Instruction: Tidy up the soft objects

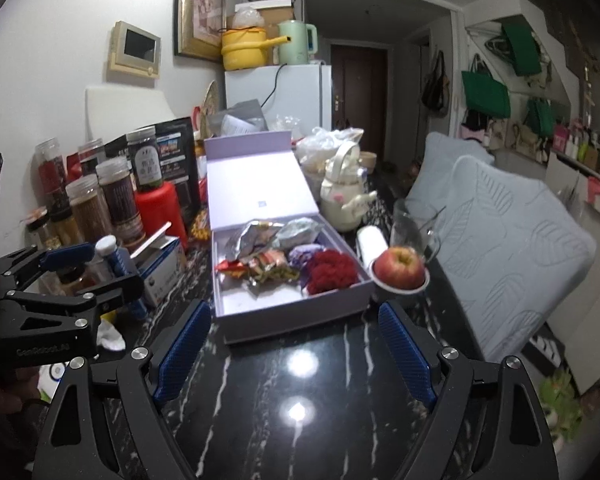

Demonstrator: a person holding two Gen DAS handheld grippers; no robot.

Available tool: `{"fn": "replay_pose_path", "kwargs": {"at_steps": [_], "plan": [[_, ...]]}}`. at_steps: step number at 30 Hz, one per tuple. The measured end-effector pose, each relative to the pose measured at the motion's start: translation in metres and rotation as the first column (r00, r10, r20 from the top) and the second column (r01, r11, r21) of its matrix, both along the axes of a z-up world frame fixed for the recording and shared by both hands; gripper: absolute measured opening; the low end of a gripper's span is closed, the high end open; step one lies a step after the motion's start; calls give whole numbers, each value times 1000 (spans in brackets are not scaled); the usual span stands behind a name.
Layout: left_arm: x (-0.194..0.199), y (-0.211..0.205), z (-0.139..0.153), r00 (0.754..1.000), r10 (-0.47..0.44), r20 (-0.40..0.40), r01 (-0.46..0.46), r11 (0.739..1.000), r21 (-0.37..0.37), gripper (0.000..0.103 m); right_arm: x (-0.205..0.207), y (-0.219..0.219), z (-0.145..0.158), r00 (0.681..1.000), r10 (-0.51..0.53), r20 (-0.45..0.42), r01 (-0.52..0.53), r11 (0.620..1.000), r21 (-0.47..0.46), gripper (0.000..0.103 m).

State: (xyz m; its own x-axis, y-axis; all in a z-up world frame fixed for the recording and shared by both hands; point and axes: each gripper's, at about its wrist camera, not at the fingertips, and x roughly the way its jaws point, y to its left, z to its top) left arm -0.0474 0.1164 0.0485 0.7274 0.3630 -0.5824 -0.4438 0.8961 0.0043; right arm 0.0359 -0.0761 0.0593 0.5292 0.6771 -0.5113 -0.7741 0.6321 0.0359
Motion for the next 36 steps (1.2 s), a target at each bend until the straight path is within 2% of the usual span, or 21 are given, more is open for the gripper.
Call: {"fn": "replay_pose_path", "kwargs": {"at_steps": [19, 36], "plan": [[7, -8, -9, 999, -32, -20, 32, 999, -17, 89, 3, -1, -16, 999, -2, -51, 1, 1000, -17, 88], [14, -11, -14, 998, -52, -38, 51, 998, -20, 89, 7, -3, -21, 999, -11, -41, 10, 999, -30, 88]]}}
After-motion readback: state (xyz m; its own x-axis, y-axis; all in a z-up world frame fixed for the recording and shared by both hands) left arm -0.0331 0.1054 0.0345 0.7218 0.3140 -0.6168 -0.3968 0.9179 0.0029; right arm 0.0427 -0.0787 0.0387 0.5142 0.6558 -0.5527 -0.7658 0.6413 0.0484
